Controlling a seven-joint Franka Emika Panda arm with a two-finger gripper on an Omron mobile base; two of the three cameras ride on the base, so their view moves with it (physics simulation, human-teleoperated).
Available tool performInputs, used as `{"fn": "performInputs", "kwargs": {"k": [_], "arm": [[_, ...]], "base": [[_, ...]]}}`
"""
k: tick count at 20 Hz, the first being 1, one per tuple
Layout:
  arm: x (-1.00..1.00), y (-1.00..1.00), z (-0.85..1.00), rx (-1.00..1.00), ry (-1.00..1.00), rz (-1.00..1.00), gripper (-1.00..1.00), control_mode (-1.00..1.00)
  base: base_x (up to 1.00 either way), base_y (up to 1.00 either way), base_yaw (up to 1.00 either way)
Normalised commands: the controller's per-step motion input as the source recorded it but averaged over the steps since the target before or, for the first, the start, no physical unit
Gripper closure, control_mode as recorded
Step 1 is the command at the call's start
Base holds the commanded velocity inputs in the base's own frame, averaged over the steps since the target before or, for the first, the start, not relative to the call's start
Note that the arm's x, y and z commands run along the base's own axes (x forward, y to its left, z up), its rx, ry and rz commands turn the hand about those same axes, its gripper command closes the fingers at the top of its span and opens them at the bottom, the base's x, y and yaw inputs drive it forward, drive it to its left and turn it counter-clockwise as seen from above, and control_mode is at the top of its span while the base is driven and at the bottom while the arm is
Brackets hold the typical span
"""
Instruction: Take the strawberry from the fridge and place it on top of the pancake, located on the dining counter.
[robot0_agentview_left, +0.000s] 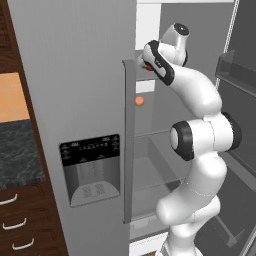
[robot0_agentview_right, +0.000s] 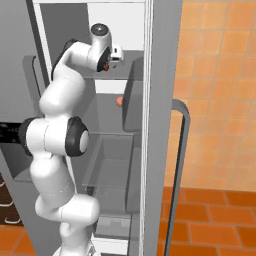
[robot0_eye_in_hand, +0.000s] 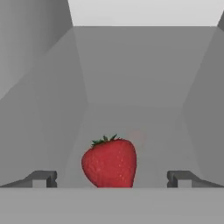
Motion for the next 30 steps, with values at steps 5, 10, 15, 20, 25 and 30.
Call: {"fn": "performInputs", "kwargs": {"k": [5, 10, 15, 20, 25, 30], "arm": [[0.53, 0.0, -0.01, 0.0, 0.0, 0.03, -1.0, -1.0], [0.16, 0.03, -0.07, 0.0, 0.01, 0.0, -1.0, -1.0], [0.0, 0.28, -0.28, -0.01, 0.0, 0.0, -1.0, -1.0], [-0.06, 0.15, -0.31, -0.01, 0.0, 0.0, -1.0, -1.0], [-0.03, 0.0, -0.33, -0.01, -0.02, 0.0, -1.0, -1.0], [0.0, 0.02, -0.29, 0.0, 0.0, 0.0, 1.0, -1.0]], "base": [[0.0, 0.0, 0.0], [0.0, 0.0, 0.0], [0.0, 0.0, 0.0], [0.0, 0.0, 0.0], [0.0, 0.0, 0.0], [0.0, 0.0, 0.0]]}}
